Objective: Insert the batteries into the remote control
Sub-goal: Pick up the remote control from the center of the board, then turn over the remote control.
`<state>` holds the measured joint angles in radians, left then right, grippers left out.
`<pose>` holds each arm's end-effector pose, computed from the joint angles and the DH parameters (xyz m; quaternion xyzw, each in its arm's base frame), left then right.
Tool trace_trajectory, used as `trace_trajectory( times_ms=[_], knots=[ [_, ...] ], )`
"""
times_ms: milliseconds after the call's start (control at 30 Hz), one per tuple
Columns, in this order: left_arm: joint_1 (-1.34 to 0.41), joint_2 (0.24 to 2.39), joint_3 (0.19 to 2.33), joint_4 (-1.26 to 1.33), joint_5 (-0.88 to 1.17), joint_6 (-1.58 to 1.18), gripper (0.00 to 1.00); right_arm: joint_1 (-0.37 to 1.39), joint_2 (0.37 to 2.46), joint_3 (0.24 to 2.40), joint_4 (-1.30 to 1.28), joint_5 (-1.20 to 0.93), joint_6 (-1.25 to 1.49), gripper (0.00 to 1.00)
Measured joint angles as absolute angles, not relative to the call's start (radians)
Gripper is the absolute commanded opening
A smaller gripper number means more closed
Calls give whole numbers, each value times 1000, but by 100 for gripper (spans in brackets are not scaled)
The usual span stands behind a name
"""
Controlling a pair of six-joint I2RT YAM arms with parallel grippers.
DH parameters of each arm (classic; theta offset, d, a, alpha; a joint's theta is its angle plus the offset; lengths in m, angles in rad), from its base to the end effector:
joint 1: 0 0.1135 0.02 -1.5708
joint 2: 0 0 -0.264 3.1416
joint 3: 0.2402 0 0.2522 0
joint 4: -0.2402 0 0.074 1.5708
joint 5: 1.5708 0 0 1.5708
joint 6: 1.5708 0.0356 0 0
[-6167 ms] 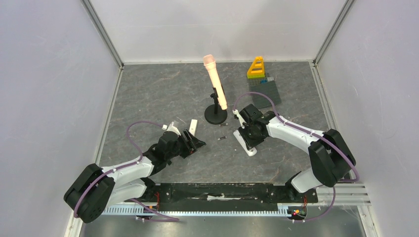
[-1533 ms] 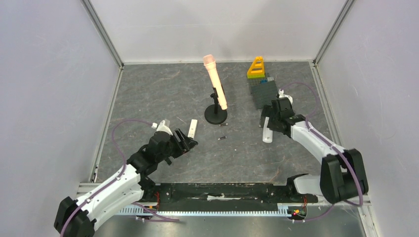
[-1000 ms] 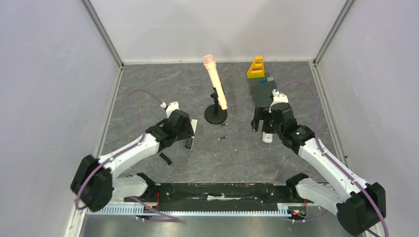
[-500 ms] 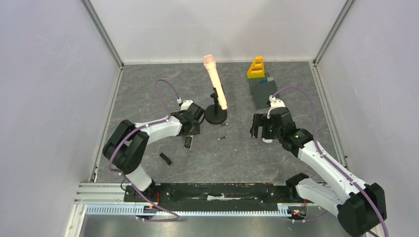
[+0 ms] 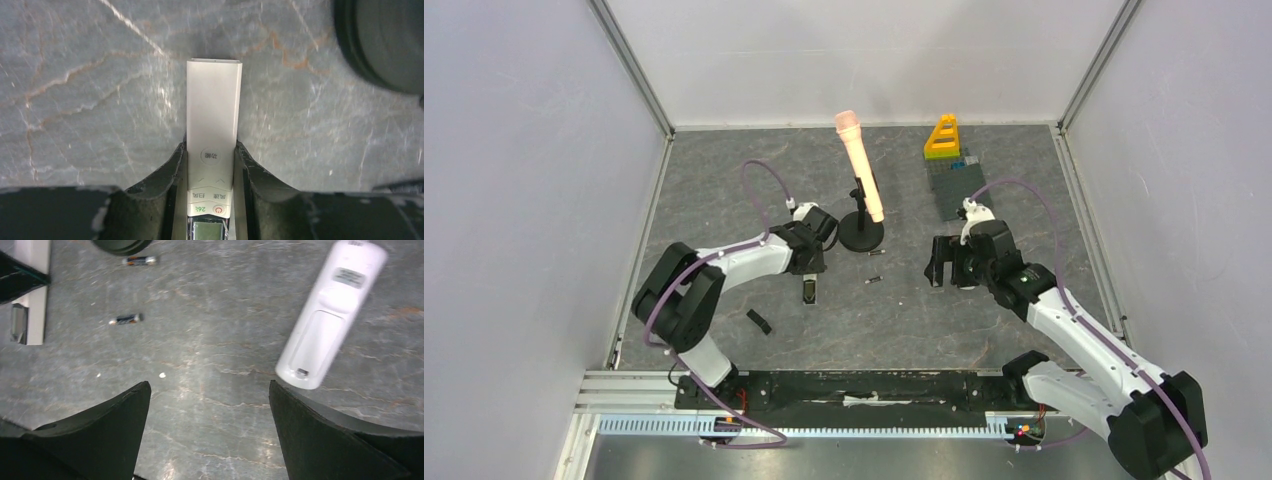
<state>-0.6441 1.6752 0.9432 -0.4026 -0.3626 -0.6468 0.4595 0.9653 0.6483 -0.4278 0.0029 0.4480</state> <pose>0.2596 -0.1791 0.1597 -0.0403 0.9603 0.0126 0.2759 0.1809 0.0894 0.2369 -0.0047 0.9159 0.1747 0.3613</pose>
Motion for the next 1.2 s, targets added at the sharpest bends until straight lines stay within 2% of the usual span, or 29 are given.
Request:
trace_trajectory(
  times_ms=[167, 367, 533, 867, 1200],
  knots=[
    [-642, 1509, 844, -419, -196, -622, 2, 525, 930, 634, -395, -100, 418, 90],
    [-646, 1142, 693, -325, 151, -605, 2, 607, 878, 585, -295, -278, 445, 90],
    [-648, 963, 608, -220, 402, -606, 2, 647, 827, 574, -203, -389, 522, 93],
    [-648, 963, 593, 19, 805, -661, 2, 703, 780, 570, 146, -604, 646, 94],
    [-660, 997, 624, 238, 1058, -819, 2, 705, 789, 590, 222, -681, 529, 95]
  ],
)
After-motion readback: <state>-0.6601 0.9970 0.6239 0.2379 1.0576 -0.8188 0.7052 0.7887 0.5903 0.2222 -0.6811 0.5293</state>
